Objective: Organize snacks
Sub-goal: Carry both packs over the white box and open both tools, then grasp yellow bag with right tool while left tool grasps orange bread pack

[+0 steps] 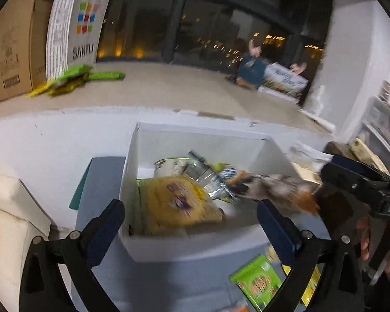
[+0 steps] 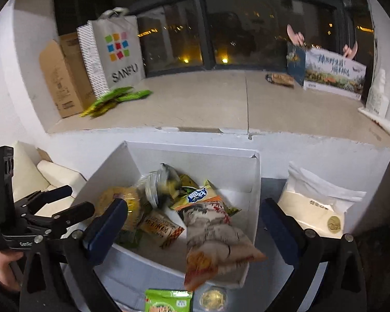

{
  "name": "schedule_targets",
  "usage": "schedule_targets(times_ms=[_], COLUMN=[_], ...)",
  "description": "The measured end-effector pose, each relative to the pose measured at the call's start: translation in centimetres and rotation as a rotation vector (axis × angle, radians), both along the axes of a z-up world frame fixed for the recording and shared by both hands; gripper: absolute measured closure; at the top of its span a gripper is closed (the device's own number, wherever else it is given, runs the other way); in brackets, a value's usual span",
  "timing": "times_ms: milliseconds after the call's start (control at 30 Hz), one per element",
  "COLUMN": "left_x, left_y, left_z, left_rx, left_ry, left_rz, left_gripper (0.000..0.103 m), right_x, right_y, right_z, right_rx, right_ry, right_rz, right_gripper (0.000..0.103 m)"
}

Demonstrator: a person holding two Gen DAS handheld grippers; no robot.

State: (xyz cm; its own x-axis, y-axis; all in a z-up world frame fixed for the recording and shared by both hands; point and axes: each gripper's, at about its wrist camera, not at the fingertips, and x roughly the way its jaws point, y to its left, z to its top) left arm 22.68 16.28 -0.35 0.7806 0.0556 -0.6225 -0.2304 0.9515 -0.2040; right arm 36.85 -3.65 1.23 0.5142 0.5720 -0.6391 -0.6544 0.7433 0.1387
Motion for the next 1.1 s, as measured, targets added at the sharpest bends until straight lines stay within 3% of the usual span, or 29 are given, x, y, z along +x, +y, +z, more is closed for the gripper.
schedule_targets(times_ms=[200,333,500,833,900,1100], left_x=[-8.8,-12.8,-16.9,-21.5,-21.6,-21.6], left_y=[-4.5,-7.5,-10.8,-15.7,-16.2,-16.3], left_z=[1.7,2.1,2.6,0.6,0.0,-0.2], left_rx=[0.041,0.078,0.057,0.045,0.074,0.065], left_ry=[-0.131,-0.152,-0.158,-0.141,-0.114,-0.106], left_rz=[-0.027,-0.047,-0.078,-0.159,-0.145,-0.146], left_gripper=[0.0,0.0,0.0,0.0,0.0,0.0], right_x=[-6.8,-11.8,-16.6,-23.0,-23.3,-22.6], right_y=[-4.8,-9.1,-13.7,-18.8,-19.2,-19.7], right_z=[1.3,1.2,0.2,-2.9,-3.6,-5.6], right_rx=[0.035,0.077,0.106,0.056,0.042,0.005], right_ry=[-0.107,-0.139,-0.128,-0.139,-0.127,-0.079], right_rz=[0.059,0.095,0.1,0.057,0.039,0.015], right_gripper=[0.0,0.0,0.0,0.0,0.0,0.0])
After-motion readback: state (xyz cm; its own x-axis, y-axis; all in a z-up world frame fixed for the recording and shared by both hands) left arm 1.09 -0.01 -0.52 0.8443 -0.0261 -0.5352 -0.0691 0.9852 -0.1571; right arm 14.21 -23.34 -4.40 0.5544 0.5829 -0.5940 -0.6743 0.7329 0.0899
